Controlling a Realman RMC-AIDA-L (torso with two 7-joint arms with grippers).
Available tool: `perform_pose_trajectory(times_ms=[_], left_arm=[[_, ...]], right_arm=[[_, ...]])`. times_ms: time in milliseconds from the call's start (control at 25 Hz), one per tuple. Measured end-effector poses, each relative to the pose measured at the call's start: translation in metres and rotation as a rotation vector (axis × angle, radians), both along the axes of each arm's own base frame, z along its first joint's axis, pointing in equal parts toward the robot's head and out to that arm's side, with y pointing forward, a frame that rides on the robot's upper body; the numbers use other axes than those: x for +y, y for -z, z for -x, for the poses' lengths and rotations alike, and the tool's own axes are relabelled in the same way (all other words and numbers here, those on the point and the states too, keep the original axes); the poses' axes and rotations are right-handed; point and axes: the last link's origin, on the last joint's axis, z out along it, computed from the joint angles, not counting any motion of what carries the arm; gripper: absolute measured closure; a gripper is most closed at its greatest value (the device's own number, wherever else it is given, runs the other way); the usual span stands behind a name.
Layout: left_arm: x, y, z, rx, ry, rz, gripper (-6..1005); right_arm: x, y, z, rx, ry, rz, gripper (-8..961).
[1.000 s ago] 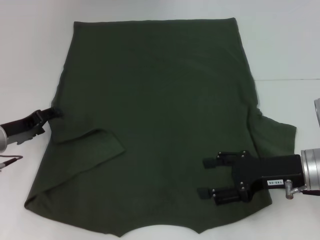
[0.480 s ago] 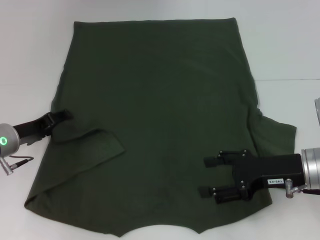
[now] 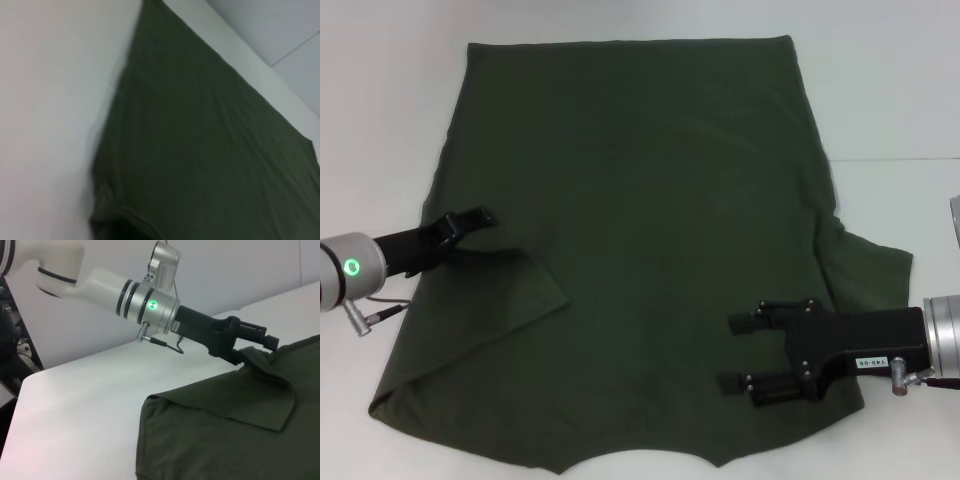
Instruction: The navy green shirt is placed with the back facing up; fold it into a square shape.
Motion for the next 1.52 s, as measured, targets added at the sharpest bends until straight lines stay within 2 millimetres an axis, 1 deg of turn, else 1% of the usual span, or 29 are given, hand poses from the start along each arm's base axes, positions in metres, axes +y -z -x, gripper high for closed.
perform_pose_trajectory(times_ms=[400, 440, 680, 880, 960, 1000, 1240, 1520], left_arm=[[0.015, -0.001, -0.019, -0.011, 0.026, -0.014, 129], [0.022, 0.000, -0.026, 0.000, 0.029, -0.034, 129], [0.030, 0.004, -0.032, 0.042, 0.016, -0.074, 132], [0.032, 0.007, -0.033, 0.057, -0.005, -0.099, 133], [0.031, 0.014, -0.034, 0.056, -0.014, -0.117, 133], [0.031, 0.014, -0.034, 0.056, -0.014, -0.117, 133], [0.030, 0.030, -0.044, 0.064, 0.031, -0.138, 134], [0.031, 0.038, -0.047, 0.134, 0.072, -0.160, 134]], right_arm=[[0.000, 0.000, 0.000, 0.001, 0.002, 0.000, 55], [0.000, 0.000, 0.000, 0.001, 0.002, -0.001, 55], [0.000, -0.002, -0.001, 0.002, 0.005, -0.005, 55], [0.000, -0.003, -0.002, 0.003, 0.008, -0.009, 55], [0.000, -0.003, -0.003, 0.004, 0.009, -0.010, 55], [0.000, -0.003, -0.003, 0.004, 0.010, -0.010, 55], [0.000, -0.003, -0.002, 0.004, 0.009, -0.010, 55], [0.001, -0.002, -0.001, 0.003, 0.004, -0.008, 56]])
